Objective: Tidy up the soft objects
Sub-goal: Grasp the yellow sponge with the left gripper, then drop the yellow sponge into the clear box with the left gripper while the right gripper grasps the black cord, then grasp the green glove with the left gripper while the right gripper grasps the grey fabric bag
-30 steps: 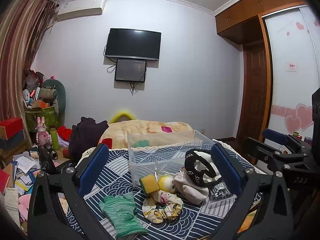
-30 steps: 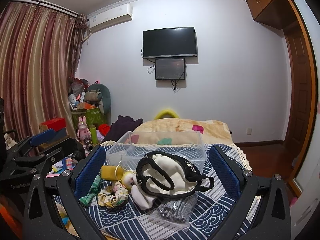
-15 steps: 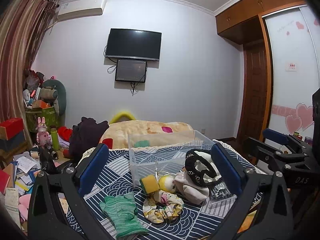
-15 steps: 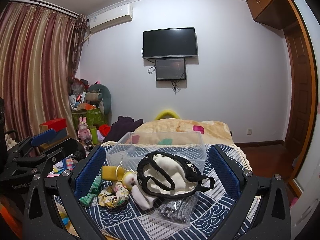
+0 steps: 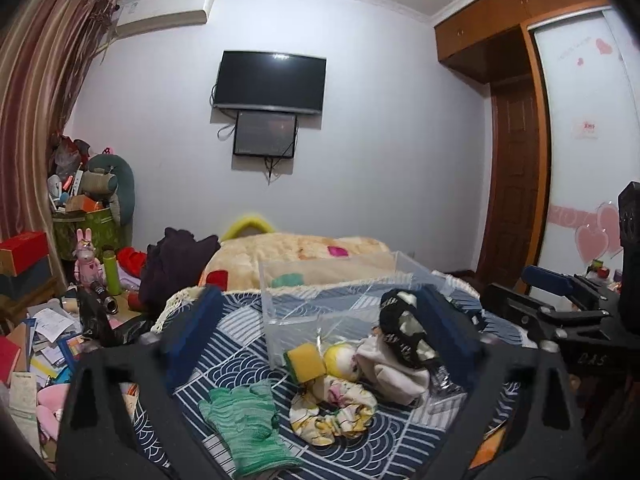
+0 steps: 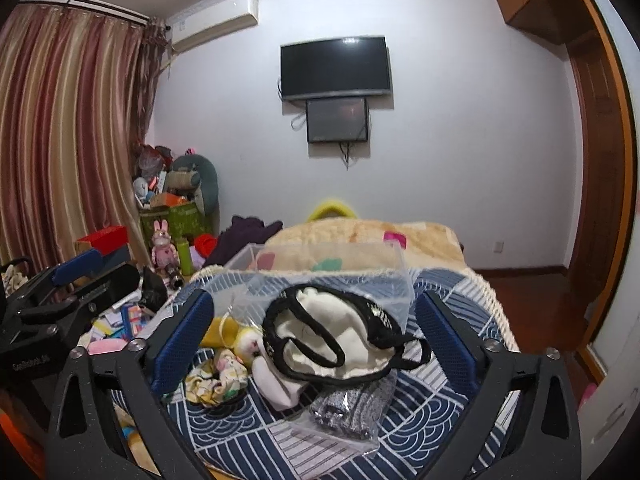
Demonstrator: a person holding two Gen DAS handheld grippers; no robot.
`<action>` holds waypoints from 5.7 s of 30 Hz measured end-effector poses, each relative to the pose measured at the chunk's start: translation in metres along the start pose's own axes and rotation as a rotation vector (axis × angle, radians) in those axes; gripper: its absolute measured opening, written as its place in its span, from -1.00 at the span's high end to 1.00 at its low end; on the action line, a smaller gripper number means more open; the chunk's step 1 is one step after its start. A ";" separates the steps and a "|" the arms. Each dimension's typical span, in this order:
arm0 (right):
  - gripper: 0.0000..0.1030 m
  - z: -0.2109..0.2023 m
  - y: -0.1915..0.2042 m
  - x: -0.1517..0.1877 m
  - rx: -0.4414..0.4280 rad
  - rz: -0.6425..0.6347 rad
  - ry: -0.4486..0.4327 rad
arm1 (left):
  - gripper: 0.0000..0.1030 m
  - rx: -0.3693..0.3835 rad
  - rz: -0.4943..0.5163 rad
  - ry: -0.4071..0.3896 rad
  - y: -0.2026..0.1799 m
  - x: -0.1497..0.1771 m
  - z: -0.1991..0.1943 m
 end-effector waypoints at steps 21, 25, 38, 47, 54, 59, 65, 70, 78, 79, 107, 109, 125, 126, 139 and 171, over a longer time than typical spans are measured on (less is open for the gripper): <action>-1.00 0.065 -0.006 0.024 0.009 0.034 0.209 | -0.08 0.081 -0.136 0.296 0.029 0.042 0.098; -1.00 0.076 -0.002 0.024 0.048 0.005 0.224 | 0.18 0.093 -0.139 0.340 0.031 0.048 0.108; -0.38 0.086 -0.012 0.027 0.030 0.031 0.262 | 0.39 0.110 -0.155 0.334 0.034 0.048 0.098; 0.79 0.084 -0.010 0.037 -0.122 0.053 0.304 | 0.39 0.094 -0.159 0.285 0.037 0.037 0.080; 0.83 0.058 -0.005 0.027 -0.110 0.034 0.227 | 0.39 0.074 -0.143 0.228 0.038 0.022 0.064; 0.84 0.039 -0.005 0.010 -0.085 0.008 0.167 | 0.39 0.041 -0.115 0.186 0.040 0.008 0.057; 0.84 0.038 -0.012 -0.024 -0.064 -0.021 0.118 | 0.39 0.066 -0.129 0.193 0.048 -0.012 0.066; 0.84 0.039 -0.012 -0.055 -0.051 -0.058 0.072 | 0.39 0.061 -0.092 0.212 0.050 -0.029 0.084; 0.84 0.054 -0.004 -0.091 -0.045 -0.098 0.030 | 0.39 0.053 -0.047 0.275 0.049 -0.041 0.113; 0.84 0.057 -0.003 -0.093 -0.045 -0.099 0.028 | 0.39 0.051 -0.044 0.285 0.049 -0.041 0.117; -0.11 0.110 -0.021 -0.042 -0.085 -0.053 0.304 | -0.23 0.031 0.065 0.394 0.018 -0.021 0.144; -0.26 0.102 -0.022 -0.042 -0.070 -0.058 0.288 | -0.28 0.029 0.066 0.372 0.017 -0.026 0.132; -1.00 0.042 -0.030 -0.029 0.000 -0.022 0.169 | -1.00 -0.047 0.007 0.250 0.042 -0.020 0.060; -1.00 0.043 -0.031 -0.024 0.003 -0.020 0.179 | -1.00 -0.051 0.003 0.265 0.045 -0.014 0.061; -1.00 0.069 -0.056 0.042 0.028 0.089 0.351 | -1.00 -0.062 -0.040 0.486 0.060 0.068 0.084; 0.49 0.031 -0.052 0.030 -0.001 0.069 0.272 | 0.41 -0.020 -0.010 0.335 0.056 0.046 0.055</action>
Point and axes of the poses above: each gripper's, at about its wrist camera, not at the fingertips, and z roughly the way its jaws point, y to its left, x to its underside, the point moved 3 cm from there along z, roughly the way its jaws point, and after that the axes turned 13 degrees about y, right-handed, at the moved point
